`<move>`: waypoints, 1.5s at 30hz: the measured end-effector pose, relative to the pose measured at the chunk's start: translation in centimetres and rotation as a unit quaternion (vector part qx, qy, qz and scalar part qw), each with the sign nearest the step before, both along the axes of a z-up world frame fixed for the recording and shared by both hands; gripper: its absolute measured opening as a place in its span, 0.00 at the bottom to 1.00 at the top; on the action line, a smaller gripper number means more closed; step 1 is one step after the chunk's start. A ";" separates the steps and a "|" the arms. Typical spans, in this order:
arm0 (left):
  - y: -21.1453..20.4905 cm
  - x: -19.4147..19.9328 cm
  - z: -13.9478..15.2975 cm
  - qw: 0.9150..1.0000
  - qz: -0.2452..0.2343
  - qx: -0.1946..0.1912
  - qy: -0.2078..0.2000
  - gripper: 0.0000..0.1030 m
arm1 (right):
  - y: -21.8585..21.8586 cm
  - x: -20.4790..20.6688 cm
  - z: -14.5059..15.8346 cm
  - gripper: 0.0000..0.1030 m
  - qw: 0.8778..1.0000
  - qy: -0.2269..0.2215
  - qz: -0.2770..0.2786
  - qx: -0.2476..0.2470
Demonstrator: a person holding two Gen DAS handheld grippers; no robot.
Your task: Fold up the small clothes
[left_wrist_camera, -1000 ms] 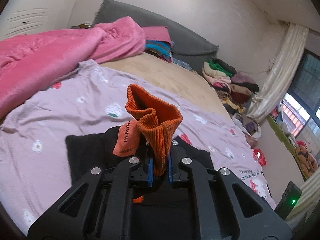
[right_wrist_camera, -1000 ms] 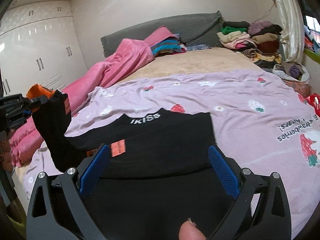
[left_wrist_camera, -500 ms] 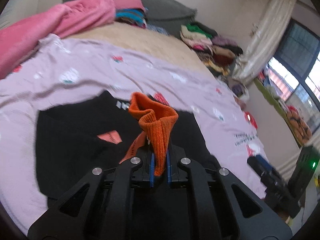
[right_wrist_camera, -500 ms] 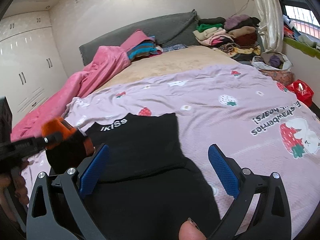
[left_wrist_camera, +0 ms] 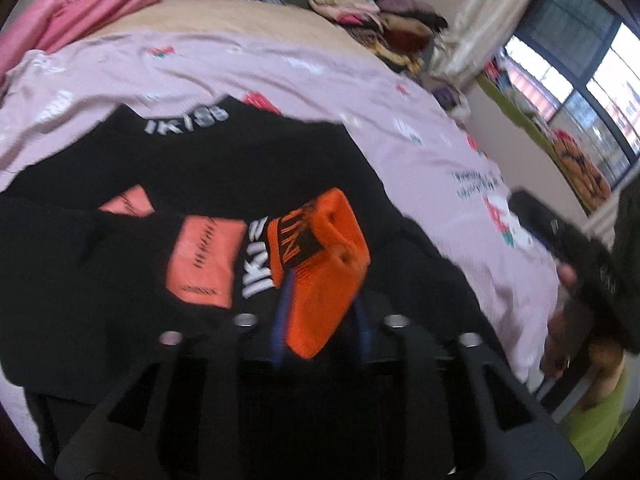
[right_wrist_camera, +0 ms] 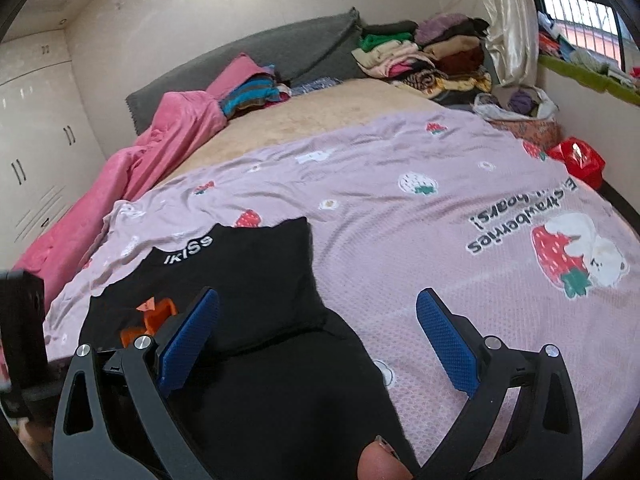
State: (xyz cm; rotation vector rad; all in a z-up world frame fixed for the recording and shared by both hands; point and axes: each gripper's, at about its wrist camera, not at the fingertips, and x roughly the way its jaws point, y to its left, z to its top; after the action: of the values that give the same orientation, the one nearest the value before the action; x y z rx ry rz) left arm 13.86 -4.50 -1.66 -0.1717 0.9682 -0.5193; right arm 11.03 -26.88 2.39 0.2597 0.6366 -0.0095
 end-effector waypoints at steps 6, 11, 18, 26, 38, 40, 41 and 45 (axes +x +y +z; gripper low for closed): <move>1.5 -1.4 -0.6 1.000 -0.010 -0.019 0.021 0.55 | 1.5 1.1 -1.6 0.95 0.999 0.032 0.033 0.013; 5.0 -1.7 0.8 0.999 0.043 -0.003 0.004 0.60 | 5.3 2.7 -3.9 0.87 0.993 0.075 0.093 0.015; 11.5 -1.1 2.7 0.990 0.141 0.007 -0.011 0.70 | 11.4 4.1 -7.3 0.24 0.979 0.127 0.160 0.019; 17.4 -1.1 4.2 0.976 0.218 0.002 -0.024 0.72 | 13.6 3.6 -1.8 0.07 0.975 0.038 0.217 -0.016; 17.3 0.1 4.6 0.976 0.217 0.008 -0.027 0.72 | 13.0 5.6 4.1 0.07 0.961 -0.058 0.243 -0.115; 16.4 0.7 4.2 0.978 0.208 0.022 -0.026 0.72 | 12.3 6.3 2.8 0.07 0.965 -0.040 0.228 -0.124; 15.9 0.9 3.9 0.978 0.204 0.028 -0.025 0.72 | 11.8 6.7 1.9 0.07 0.968 -0.027 0.218 -0.122; 14.5 1.7 2.7 0.981 0.187 0.044 -0.016 0.72 | 10.4 7.6 -0.6 0.07 0.975 0.006 0.192 -0.115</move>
State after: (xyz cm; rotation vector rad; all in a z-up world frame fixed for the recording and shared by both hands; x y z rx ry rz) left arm 15.56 10.02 1.04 -0.2590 0.8995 -0.1323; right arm 18.58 -16.50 1.74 -0.0903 0.6822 0.2852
